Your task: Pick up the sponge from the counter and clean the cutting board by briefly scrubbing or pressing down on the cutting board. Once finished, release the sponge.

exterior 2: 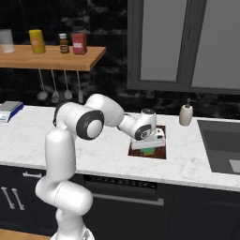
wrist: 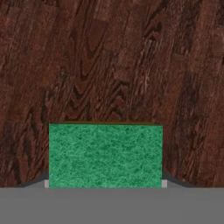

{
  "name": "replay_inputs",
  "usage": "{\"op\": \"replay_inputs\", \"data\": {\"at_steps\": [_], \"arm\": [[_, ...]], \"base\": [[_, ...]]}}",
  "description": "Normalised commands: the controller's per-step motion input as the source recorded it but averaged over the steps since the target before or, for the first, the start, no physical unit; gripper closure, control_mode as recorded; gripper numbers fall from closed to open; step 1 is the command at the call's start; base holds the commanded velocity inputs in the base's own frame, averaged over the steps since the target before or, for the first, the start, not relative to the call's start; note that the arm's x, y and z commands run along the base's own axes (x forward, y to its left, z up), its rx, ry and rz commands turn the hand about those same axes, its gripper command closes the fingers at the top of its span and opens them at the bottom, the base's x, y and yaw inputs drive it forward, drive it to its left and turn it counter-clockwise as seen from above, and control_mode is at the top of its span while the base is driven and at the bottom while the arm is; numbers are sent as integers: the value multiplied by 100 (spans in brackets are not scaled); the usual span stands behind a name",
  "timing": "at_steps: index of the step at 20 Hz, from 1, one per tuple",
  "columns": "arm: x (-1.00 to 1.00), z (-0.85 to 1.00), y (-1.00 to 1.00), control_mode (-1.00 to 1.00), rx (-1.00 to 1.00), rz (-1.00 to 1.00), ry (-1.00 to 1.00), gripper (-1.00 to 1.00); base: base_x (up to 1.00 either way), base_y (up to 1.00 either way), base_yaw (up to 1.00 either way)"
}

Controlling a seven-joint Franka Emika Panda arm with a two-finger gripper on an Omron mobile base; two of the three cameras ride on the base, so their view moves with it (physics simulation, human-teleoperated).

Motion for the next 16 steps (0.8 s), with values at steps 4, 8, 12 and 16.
{"op": "replay_inputs", "data": {"at_steps": [4,8,12,16], "arm": [[0,-21,-48,-100,12,0,0,100],[0,-22,-46,-100,11,0,0,100],[0,-21,-45,-100,8,0,-1,100],[0,-20,-38,-100,2,0,-3,100]], "base": [[0,0,0],[0,0,0],[0,0,0],[0,0,0]]}}
